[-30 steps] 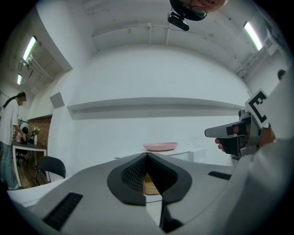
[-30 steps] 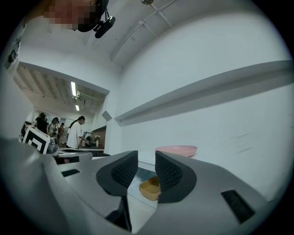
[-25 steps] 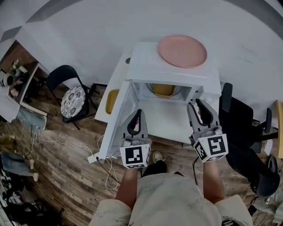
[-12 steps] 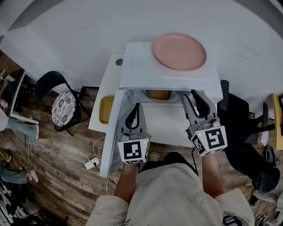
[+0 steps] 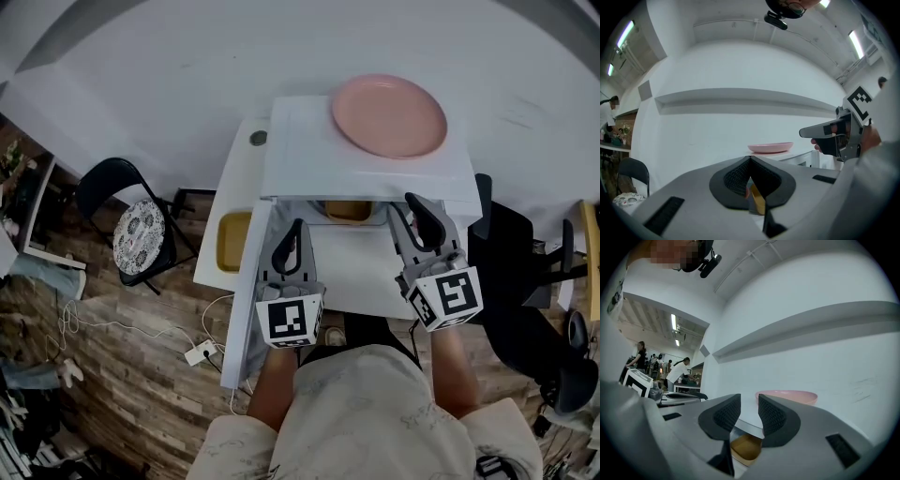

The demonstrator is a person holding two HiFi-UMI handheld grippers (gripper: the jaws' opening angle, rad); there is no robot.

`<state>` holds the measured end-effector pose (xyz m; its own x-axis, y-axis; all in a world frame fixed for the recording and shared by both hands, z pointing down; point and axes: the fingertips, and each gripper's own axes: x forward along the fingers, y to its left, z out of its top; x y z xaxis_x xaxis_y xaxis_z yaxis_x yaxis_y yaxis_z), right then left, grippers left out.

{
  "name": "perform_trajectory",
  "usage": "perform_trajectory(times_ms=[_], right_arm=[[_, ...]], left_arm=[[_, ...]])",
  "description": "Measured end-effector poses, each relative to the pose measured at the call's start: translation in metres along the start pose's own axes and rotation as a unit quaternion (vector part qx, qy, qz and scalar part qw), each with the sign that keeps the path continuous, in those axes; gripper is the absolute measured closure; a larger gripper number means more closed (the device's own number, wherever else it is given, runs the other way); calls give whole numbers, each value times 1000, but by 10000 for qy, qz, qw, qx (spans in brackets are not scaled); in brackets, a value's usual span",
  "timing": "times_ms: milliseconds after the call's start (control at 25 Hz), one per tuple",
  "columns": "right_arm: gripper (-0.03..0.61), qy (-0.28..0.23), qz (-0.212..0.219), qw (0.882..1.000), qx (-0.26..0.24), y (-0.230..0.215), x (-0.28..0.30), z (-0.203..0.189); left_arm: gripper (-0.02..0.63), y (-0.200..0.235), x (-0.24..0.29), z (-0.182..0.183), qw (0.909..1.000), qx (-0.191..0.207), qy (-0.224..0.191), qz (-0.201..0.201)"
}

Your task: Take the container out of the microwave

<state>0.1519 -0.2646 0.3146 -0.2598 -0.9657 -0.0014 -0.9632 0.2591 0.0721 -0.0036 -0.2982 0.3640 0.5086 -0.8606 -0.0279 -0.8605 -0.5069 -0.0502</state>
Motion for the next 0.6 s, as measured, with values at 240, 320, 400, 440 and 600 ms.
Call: perform_trajectory(times_ms=[240,320,400,440,600], right_arm=[[448,-20,118,9999,49,5,9,-2],[448,-27,164,9998,55,9,12,-3],[448,-4,179,9998,62,11,13,-4],[448,11,180,9998,68,11,14,-5],[448,77,200,9998,59,10,15,-11]], left_arm=[[607,5,0,-1,10000,13,29,51],[607,6,-2,-2,10000,39,42,69],[607,7,-3,-2,10000,40,51,72],[607,7,-3,-3,9999,32,60,75],[607,7,0,-6,9999,7,77,85]])
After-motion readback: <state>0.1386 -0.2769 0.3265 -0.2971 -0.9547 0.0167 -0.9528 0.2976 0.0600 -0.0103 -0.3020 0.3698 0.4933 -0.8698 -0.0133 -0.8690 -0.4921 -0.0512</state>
